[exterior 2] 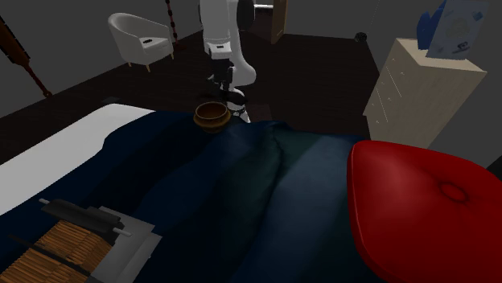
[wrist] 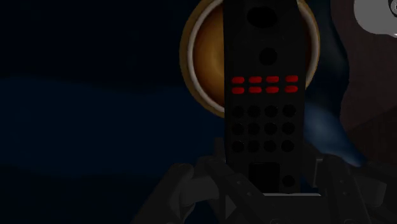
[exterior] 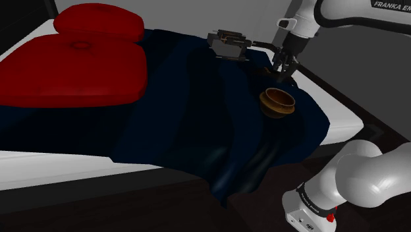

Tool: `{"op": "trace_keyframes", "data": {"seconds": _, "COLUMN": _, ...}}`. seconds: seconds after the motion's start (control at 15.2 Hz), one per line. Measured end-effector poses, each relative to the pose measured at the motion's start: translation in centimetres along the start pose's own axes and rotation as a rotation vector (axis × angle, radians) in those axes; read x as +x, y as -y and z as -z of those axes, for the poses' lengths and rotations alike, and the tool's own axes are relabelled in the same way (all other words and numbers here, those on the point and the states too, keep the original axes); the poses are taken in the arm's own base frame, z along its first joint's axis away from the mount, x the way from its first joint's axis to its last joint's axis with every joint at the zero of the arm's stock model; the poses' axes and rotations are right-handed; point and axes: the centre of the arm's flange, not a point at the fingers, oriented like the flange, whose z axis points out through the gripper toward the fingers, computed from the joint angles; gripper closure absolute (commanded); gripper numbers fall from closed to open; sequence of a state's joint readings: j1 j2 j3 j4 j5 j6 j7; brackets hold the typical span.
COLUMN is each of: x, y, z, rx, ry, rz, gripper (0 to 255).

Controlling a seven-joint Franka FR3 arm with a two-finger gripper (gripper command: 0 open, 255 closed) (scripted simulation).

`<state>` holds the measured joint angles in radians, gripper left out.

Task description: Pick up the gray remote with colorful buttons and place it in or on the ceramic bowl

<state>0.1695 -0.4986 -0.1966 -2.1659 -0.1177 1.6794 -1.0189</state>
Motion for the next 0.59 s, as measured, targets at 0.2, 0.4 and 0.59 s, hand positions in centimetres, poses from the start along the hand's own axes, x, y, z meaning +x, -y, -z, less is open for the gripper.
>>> {"op": "trace_keyframes", "data": {"seconds": 0.2, "x": -4.2, "y": 0.1, "z": 0.2, "rx": 0.000, "ry": 0.000, "rz": 0.000, "gripper": 255}}
{"op": "trace_keyframes", "data": {"seconds": 0.4, "x": -6.4, "y": 0.5, "z": -0.5, "rx": 0.001, "ry": 0.000, "rz": 0.000, "gripper": 255}}
{"op": "trace_keyframes", "data": {"seconds": 0.59, "x": -6.7, "y": 0.7, "z": -2.0, "rx": 0.001, "ry": 0.000, "rz": 0.001, "gripper": 255}}
